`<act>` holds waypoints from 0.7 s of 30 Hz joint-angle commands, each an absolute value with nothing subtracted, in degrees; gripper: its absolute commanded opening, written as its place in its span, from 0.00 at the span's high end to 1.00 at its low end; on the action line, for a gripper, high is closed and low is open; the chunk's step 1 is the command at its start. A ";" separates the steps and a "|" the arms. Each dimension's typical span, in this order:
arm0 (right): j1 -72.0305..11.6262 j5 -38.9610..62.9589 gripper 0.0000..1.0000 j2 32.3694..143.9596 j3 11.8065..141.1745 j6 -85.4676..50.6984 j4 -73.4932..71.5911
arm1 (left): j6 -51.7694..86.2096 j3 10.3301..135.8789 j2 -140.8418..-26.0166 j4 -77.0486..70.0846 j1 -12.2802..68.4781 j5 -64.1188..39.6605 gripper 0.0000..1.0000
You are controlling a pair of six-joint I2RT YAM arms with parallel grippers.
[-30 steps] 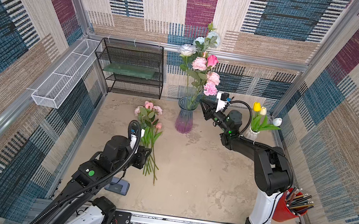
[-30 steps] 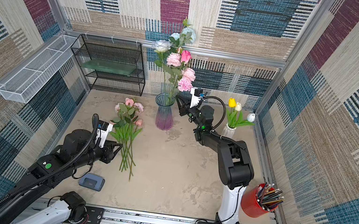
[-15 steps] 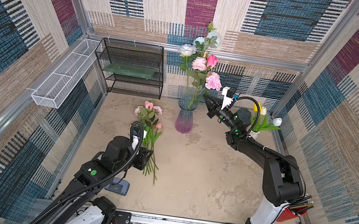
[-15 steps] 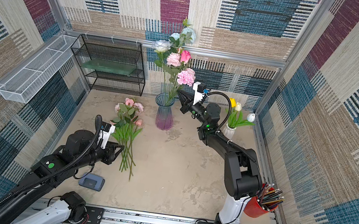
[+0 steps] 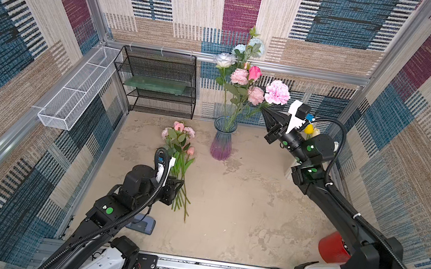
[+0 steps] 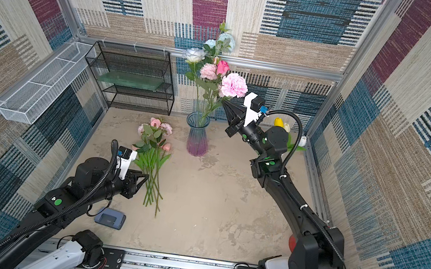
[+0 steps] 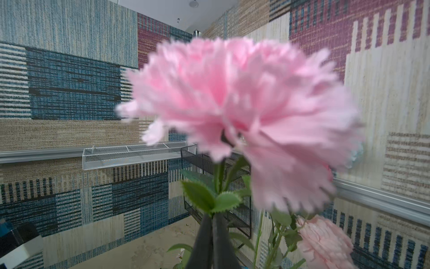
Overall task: Pick out pink flowers from the vase
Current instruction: Pick up the flower from the vase.
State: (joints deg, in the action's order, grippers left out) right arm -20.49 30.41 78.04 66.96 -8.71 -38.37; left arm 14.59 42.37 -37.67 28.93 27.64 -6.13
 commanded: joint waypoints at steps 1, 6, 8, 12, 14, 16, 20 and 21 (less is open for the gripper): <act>-20.72 29.89 1.00 73.87 65.74 -6.98 -35.17 | 13.54 41.98 -37.47 27.31 27.60 -5.12 0.63; -21.83 28.75 1.00 65.63 60.74 -5.91 -33.31 | 12.22 44.19 -39.61 30.81 27.63 -4.48 0.63; -22.34 28.59 1.00 62.64 58.30 -5.89 -33.03 | 12.11 44.48 -39.96 31.27 27.60 -5.29 0.63; -23.93 28.01 1.00 57.47 52.46 -5.11 -32.08 | 11.64 45.04 -40.88 30.94 27.60 -8.87 0.63; -24.58 27.99 1.00 55.07 49.15 -5.51 -32.17 | 10.78 46.37 -42.31 31.24 27.69 -11.16 0.62; -25.17 27.87 1.00 53.17 46.28 -6.29 -32.49 | 9.75 48.11 -44.13 31.55 27.82 -13.59 0.62; -26.89 27.71 1.00 50.90 40.82 -8.62 -33.92 | 6.05 52.99 -49.05 32.32 30.10 -17.44 0.61; -27.42 27.58 1.00 50.66 40.07 -8.99 -33.99 | 5.19 54.29 -50.40 32.38 31.03 -17.30 0.61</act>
